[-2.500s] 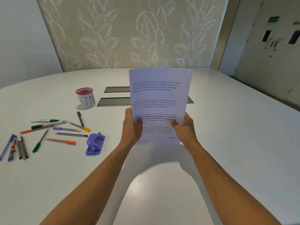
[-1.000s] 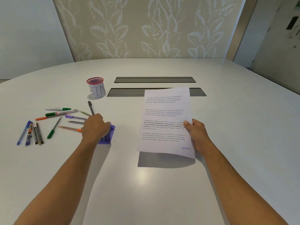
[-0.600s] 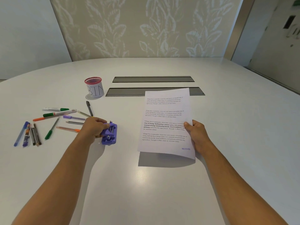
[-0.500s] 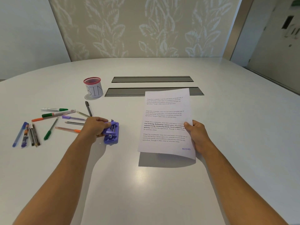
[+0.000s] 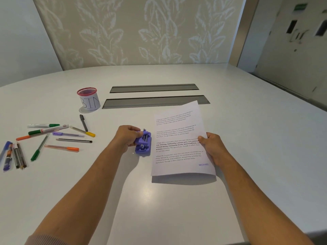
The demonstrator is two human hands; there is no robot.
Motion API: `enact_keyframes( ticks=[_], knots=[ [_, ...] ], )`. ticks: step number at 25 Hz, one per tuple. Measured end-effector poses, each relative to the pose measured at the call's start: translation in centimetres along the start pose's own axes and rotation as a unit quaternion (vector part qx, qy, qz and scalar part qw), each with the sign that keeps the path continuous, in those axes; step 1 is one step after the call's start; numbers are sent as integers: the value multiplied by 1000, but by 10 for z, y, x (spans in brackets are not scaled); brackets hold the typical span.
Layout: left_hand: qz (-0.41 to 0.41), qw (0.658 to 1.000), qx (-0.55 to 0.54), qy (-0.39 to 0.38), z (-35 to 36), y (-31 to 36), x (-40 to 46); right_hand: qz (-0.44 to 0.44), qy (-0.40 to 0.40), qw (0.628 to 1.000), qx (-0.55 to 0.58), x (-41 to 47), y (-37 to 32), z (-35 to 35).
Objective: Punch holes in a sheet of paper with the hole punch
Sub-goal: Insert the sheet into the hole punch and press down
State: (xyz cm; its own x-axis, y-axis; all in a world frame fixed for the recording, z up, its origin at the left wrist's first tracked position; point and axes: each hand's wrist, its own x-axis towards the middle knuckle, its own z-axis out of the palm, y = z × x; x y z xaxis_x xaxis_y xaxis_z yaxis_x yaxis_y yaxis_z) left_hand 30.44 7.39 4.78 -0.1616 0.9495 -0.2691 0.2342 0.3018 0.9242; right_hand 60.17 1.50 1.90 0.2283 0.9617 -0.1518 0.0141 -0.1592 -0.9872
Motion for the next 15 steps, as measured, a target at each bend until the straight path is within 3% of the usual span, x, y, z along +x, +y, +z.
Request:
enact_keyframes(
  ticks=[15],
  knots=[
    [23,1000,14,2,29,-7,10,14,9,1000,-15,7,-1,-11]
  ],
)
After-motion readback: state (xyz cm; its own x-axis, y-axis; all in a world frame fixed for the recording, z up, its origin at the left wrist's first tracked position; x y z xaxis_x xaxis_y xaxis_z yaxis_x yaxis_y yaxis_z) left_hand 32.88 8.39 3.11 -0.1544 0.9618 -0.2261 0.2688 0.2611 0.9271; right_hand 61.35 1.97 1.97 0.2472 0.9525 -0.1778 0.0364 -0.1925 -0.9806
